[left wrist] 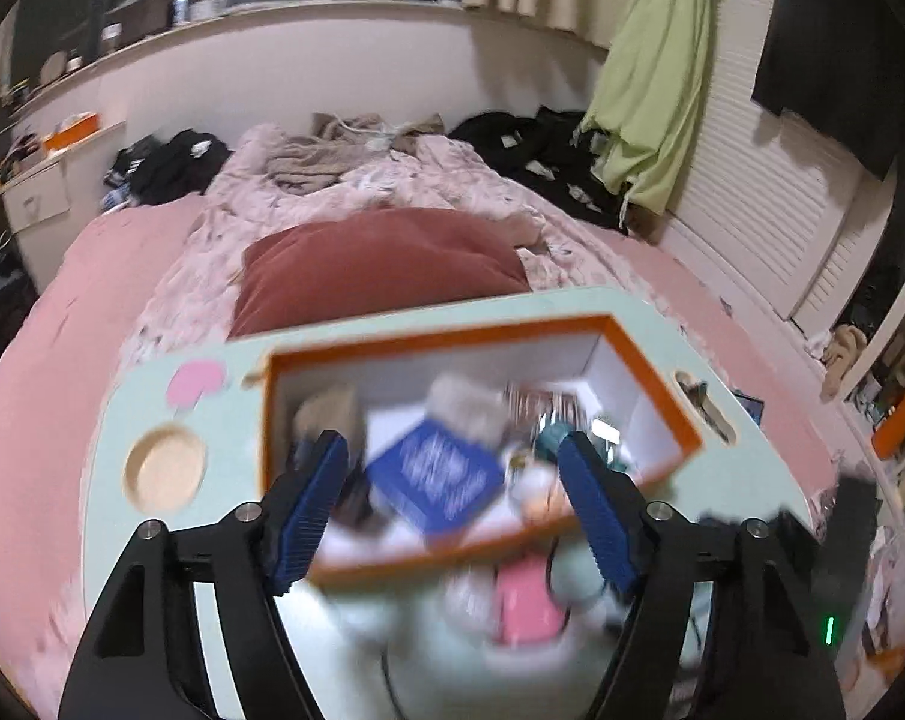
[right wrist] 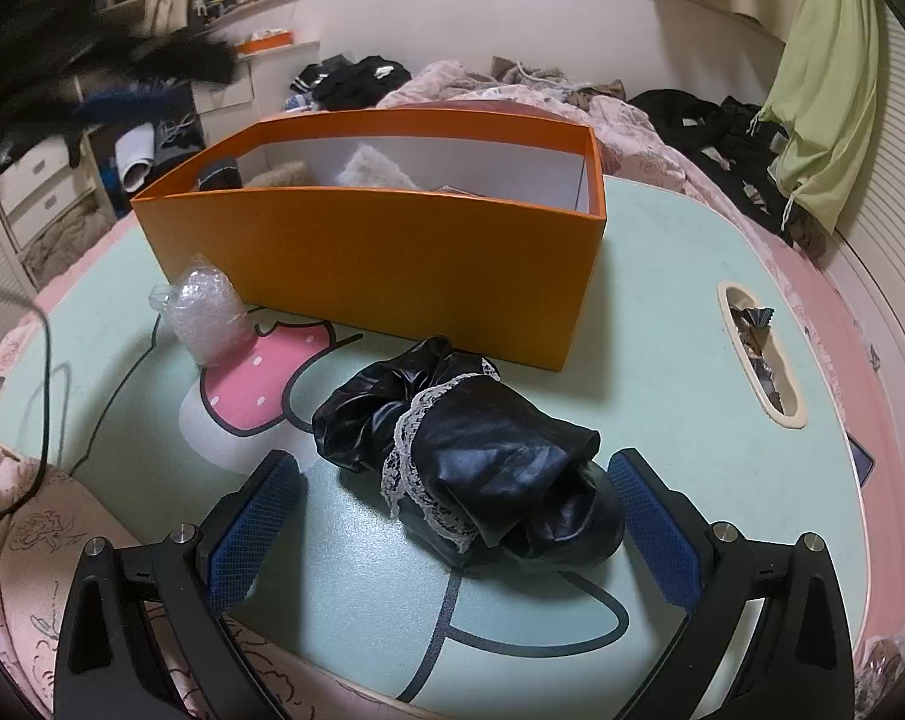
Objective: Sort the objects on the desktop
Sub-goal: 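Reach into the box and grasp the white fur ball with the left gripper, then set the white fur ball beside the plastic-wrapped ball with the left gripper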
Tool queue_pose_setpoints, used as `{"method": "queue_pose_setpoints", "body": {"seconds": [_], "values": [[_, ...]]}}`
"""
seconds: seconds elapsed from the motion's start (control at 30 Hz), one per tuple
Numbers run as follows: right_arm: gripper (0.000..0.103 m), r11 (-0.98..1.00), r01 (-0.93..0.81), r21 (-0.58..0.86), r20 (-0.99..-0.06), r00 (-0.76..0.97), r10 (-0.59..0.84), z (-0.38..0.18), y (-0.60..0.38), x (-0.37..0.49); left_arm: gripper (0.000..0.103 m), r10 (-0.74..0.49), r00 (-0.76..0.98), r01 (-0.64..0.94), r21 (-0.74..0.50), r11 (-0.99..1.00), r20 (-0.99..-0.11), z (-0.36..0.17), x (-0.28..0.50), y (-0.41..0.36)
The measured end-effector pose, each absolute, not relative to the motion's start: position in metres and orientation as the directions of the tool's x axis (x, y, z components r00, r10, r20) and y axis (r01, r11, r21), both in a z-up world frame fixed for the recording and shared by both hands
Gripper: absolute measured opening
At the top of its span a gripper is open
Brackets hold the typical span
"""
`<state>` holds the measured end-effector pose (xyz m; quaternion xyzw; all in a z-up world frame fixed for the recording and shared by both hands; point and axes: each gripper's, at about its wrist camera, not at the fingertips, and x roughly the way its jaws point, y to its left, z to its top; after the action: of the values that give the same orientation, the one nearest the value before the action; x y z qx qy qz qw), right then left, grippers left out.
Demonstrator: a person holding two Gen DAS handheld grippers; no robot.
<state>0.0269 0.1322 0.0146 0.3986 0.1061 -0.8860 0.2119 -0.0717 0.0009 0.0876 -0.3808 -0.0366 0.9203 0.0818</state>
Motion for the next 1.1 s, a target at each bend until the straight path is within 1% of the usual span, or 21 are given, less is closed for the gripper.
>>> {"method": "queue_pose_setpoints", "body": {"seconds": [0.07,0.1,0.17,0.27,0.3,0.37,0.43,0.47,0.5,0.6,0.73,0.9,1.0,1.07,1.1], "values": [[0.103,-0.888,0.460,-0.019,-0.751,-0.593,-0.291,0.014,0.132,0.027,0.073,0.194,-0.640,-0.128,-0.146,-0.981,-0.743,0.079,-0.109,0.008],[0.103,-0.888,0.460,-0.019,-0.751,-0.593,-0.291,0.014,0.132,0.027,0.073,0.202,-0.597,-0.108,-0.172,-0.979,-0.776,0.069,-0.128,0.011],[0.103,-0.888,0.459,-0.018,-0.750,-0.594,-0.292,0.014,0.132,0.027,0.073,0.219,-0.536,-0.066,-0.218,-0.974,-0.815,0.051,-0.154,0.014],[0.103,-0.888,0.460,-0.017,-0.749,-0.594,-0.293,0.014,0.131,0.027,0.072,0.202,-0.503,-0.024,-0.220,-0.975,-0.840,0.030,-0.168,0.020],[0.103,-0.888,0.459,-0.017,-0.749,-0.595,-0.293,0.014,0.131,0.027,0.059,0.199,-0.481,-0.019,-0.217,-0.976,-0.854,0.023,-0.174,0.023],[0.103,-0.888,0.459,-0.017,-0.749,-0.594,-0.293,0.014,0.131,0.028,0.042,0.214,-0.426,-0.006,-0.233,-0.972,-0.879,0.007,-0.178,0.027],[0.103,-0.888,0.459,-0.017,-0.748,-0.595,-0.293,0.013,0.132,0.027,0.040,0.252,-0.443,-0.007,-0.277,-0.961,-0.861,0.005,-0.172,0.023],[0.103,-0.888,0.459,-0.018,-0.748,-0.596,-0.293,0.013,0.132,0.026,0.036,0.260,-0.446,-0.006,-0.288,-0.958,-0.856,0.003,-0.168,0.022],[0.103,-0.888,0.459,-0.018,-0.748,-0.596,-0.293,0.013,0.133,0.026,0.028,0.269,-0.449,-0.006,-0.298,-0.955,-0.852,0.003,-0.169,0.023],[0.103,-0.888,0.460,-0.019,-0.748,-0.596,-0.293,0.012,0.133,0.026,0.026,0.315,-0.476,-0.022,-0.347,-0.937,-0.821,0.008,-0.161,0.017],[0.103,-0.887,0.461,-0.018,-0.747,-0.596,-0.294,0.012,0.133,0.025,0.026,0.366,-0.540,-0.059,-0.399,-0.915,-0.758,0.039,-0.146,0.006],[0.103,-0.887,0.461,-0.018,-0.747,-0.596,-0.294,0.012,0.133,0.026,0.026,0.442,-0.606,-0.148,-0.452,-0.880,-0.661,0.080,-0.093,0.001],[0.103,-0.887,0.460,-0.018,-0.747,-0.596,-0.294,0.012,0.133,0.026,0.026,0.495,-0.587,-0.210,-0.470,-0.857,-0.640,0.081,-0.065,0.009],[0.103,-0.888,0.460,-0.019,-0.747,-0.597,-0.294,0.012,0.133,0.026,0.026,0.526,-0.543,-0.249,-0.472,-0.846,-0.655,0.069,-0.048,0.015],[0.103,-0.888,0.460,-0.019,-0.747,-0.597,-0.294,0.012,0.133,0.026,0.026,0.520,-0.539,-0.250,-0.464,-0.850,-0.663,0.063,-0.045,0.017]]}}
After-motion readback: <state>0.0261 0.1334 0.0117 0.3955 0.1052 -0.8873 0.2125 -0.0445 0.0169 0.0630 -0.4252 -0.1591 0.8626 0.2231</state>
